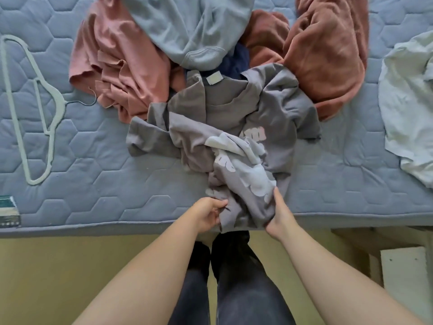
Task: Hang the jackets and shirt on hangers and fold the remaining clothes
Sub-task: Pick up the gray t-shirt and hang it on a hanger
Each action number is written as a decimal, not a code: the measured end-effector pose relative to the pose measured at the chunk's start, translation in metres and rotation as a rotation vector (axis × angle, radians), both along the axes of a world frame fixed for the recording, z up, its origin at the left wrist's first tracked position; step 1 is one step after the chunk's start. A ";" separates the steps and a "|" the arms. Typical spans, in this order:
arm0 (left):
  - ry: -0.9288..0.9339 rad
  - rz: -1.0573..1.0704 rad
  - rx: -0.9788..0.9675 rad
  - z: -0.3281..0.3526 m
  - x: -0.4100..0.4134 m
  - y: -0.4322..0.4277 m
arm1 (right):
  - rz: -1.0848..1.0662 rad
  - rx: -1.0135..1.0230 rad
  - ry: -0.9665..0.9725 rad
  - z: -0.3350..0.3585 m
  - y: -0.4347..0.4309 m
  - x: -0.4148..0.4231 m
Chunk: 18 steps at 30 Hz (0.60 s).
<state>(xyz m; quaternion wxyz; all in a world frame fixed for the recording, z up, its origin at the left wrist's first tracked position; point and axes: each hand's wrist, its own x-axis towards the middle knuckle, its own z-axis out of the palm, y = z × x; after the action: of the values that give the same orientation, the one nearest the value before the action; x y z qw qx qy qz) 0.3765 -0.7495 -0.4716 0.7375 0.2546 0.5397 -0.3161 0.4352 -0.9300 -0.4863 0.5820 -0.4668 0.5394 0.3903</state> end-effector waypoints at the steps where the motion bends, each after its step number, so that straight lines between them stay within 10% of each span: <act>1: -0.021 0.005 -0.085 0.003 -0.010 0.002 | 0.009 0.119 0.002 0.005 0.000 -0.011; 5: -0.125 -0.212 -0.222 0.011 -0.046 0.019 | 0.126 0.410 -0.032 0.027 -0.007 -0.034; 9: -0.092 -0.324 0.072 0.003 -0.066 0.022 | 0.066 0.366 -0.107 0.043 -0.023 -0.036; 18: -0.196 0.269 0.226 -0.002 -0.030 -0.018 | 0.231 0.524 -0.214 0.082 -0.072 -0.035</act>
<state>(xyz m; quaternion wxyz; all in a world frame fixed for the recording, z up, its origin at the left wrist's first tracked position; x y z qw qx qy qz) 0.3461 -0.7671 -0.4736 0.7890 0.2909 0.5264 -0.1259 0.3997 -1.0024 -0.4041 0.6877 -0.3975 0.2996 0.5284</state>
